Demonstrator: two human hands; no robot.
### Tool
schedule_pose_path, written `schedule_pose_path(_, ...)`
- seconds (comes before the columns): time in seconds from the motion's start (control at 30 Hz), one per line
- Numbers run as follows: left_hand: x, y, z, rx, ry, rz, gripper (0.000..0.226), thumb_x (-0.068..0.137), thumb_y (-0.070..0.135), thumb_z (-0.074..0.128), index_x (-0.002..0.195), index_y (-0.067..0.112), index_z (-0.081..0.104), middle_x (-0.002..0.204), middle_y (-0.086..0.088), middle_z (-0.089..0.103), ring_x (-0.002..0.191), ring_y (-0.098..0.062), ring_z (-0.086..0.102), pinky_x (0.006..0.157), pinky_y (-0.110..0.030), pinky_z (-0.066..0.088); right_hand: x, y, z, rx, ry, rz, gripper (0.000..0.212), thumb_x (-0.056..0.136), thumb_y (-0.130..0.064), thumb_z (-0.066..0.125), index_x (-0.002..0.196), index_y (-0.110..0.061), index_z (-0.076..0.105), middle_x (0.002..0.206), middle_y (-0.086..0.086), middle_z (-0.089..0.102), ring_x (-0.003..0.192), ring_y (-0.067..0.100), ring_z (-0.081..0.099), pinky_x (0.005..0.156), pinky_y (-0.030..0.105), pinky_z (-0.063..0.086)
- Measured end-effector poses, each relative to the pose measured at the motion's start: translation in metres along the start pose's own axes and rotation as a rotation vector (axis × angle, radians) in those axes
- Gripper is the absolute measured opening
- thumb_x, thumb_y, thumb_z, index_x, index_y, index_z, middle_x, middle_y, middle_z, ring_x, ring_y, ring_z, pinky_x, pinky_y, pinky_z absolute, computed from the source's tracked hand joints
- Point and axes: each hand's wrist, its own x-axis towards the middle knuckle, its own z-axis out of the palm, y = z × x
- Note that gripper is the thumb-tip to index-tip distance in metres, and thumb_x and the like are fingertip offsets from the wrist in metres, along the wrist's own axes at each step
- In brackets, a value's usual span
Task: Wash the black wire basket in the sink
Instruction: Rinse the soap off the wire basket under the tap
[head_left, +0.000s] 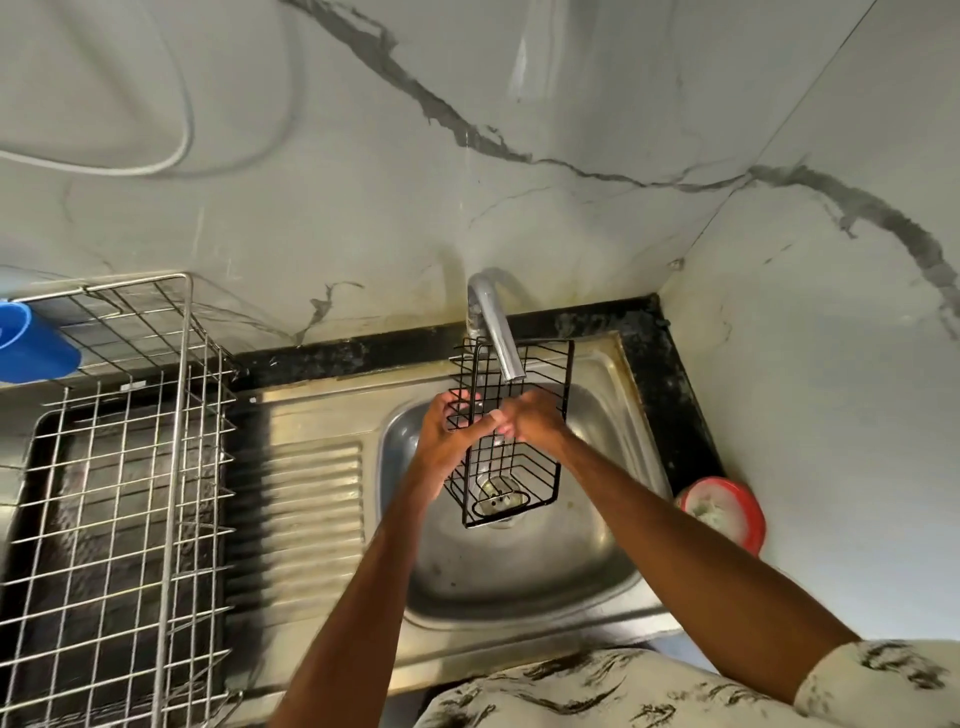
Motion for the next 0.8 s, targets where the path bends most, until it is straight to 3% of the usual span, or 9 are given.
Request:
schedule_pose_path(0.1,-0.007,0.005,0.0,0.013,0.005,-0.027,0.073,0.071,0.048,0.089,0.128,0.022,0.052,0.127,0.007,0.06,0.124,-0.016,0.054,0.109,-0.038,0.041,-0.002,-0.02,-0.014,0.404,-0.211,-0.016,0.029,0.103,-0.016,0.047,0.101,-0.001,0.072,0.09,0.012,0.077,0.088,0.025,0.075,0.076,0.03,0.059)
schedule_pose_path(0.23,-0.013,0.004,0.001,0.074,0.003,-0.005,0.058,0.08,0.038,0.086,0.124,0.026,0.05,0.115,0.018,0.057,0.111,-0.003,0.054,0.101,-0.03,0.038,-0.007,-0.02,-0.015,0.608,-0.389,0.077,0.029,0.106,-0.018,0.043,0.097,-0.005,0.068,0.087,0.007,0.075,0.081,0.018,0.073,0.076,0.032,0.056)
schedule_pose_path(0.3,-0.018,0.01,0.002,0.073,0.029,-0.026,0.078,0.072,0.053,0.087,0.133,0.021,0.05,0.128,0.009,0.059,0.124,-0.014,0.054,0.109,-0.036,0.042,-0.008,-0.015,-0.014,0.41,-0.371,0.097,0.023,0.105,-0.016,0.047,0.104,-0.002,0.066,0.094,0.011,0.073,0.082,0.019,0.071,0.073,0.031,0.057)
schedule_pose_path(0.37,-0.024,0.015,-0.002,0.08,0.07,-0.04,0.103,0.063,0.065,0.084,0.145,0.017,0.044,0.141,0.001,0.052,0.131,-0.02,0.049,0.115,-0.041,0.041,-0.007,-0.01,-0.014,-0.079,-0.411,0.079,0.023,0.104,-0.015,0.051,0.108,0.002,0.067,0.095,0.013,0.072,0.07,0.017,0.069,0.06,0.023,0.054)
schedule_pose_path(0.47,-0.025,0.016,-0.008,0.046,0.112,-0.099,0.116,0.048,0.081,0.085,0.141,0.022,0.049,0.141,0.001,0.056,0.129,-0.022,0.053,0.113,-0.047,0.044,-0.002,-0.01,-0.012,-0.483,-0.528,0.058,0.034,0.106,-0.016,0.045,0.121,0.009,0.063,0.121,0.024,0.069,0.061,0.017,0.065,0.048,0.017,0.04)
schedule_pose_path(0.53,-0.027,0.017,-0.009,-0.002,0.117,-0.122,0.111,0.044,0.086,0.083,0.131,0.023,0.057,0.132,0.001,0.064,0.123,-0.023,0.059,0.1,-0.043,0.05,-0.001,-0.017,-0.014,-0.429,-0.463,0.028,0.033,0.106,-0.015,0.045,0.122,0.008,0.063,0.124,0.022,0.068,0.078,0.018,0.07,0.055,0.017,0.048)
schedule_pose_path(0.63,-0.029,0.017,-0.008,-0.062,0.118,-0.162,0.097,0.054,0.079,0.084,0.125,0.018,0.062,0.127,-0.001,0.068,0.119,-0.022,0.063,0.083,-0.033,0.049,-0.005,-0.034,-0.015,-0.439,-0.482,0.013,0.029,0.106,-0.018,0.047,0.116,-0.001,0.069,0.119,0.013,0.072,0.115,0.025,0.067,0.083,0.028,0.054)
schedule_pose_path(0.7,-0.028,0.016,-0.007,-0.074,0.115,-0.169,0.098,0.056,0.079,0.085,0.129,0.018,0.06,0.129,-0.001,0.067,0.118,-0.021,0.065,0.088,-0.037,0.054,-0.009,-0.035,-0.015,-0.584,-0.598,0.053,0.034,0.108,-0.02,0.043,0.121,-0.001,0.068,0.123,0.013,0.071,0.12,0.024,0.064,0.099,0.035,0.052)
schedule_pose_path(0.8,-0.032,0.019,-0.006,-0.073,0.118,-0.166,0.094,0.059,0.075,0.086,0.129,0.017,0.06,0.126,0.0,0.069,0.116,-0.021,0.067,0.085,-0.035,0.054,-0.007,-0.024,-0.008,-0.683,-0.619,0.094,0.033,0.108,-0.014,0.042,0.122,0.005,0.065,0.123,0.019,0.07,0.115,0.027,0.067,0.1,0.036,0.054)
